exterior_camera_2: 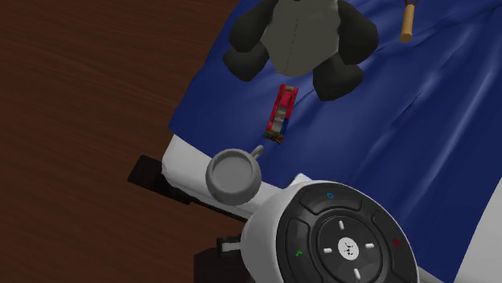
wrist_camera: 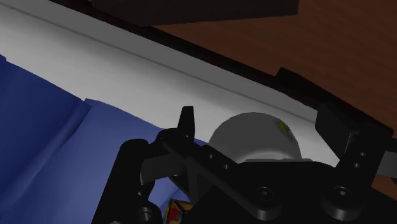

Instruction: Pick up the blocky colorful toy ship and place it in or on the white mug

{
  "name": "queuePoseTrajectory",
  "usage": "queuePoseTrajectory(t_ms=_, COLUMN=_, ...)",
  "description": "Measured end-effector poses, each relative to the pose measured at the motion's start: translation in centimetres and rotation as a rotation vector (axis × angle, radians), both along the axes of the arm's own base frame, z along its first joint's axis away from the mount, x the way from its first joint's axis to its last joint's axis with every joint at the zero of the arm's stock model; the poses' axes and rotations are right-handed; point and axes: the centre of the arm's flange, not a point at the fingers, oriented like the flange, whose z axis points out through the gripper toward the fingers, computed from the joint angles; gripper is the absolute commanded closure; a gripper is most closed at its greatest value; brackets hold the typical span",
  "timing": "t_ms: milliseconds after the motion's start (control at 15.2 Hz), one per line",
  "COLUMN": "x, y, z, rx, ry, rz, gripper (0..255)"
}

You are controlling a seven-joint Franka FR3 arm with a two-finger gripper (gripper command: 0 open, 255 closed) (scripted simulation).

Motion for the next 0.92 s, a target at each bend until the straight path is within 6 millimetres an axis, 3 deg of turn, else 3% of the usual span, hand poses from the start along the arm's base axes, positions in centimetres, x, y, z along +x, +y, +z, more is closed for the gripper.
queuePoseTrajectory(t_ms=198, x=1.5, y=-0.2, z=-0.4, rx=-0.005, ry=0.001, rz=0.0, gripper=0)
queuePoseTrajectory(t_ms=924, x=14.3, y=-3.2, z=-4.5, rx=-0.054, ry=0.011, rz=-0.006, gripper=0)
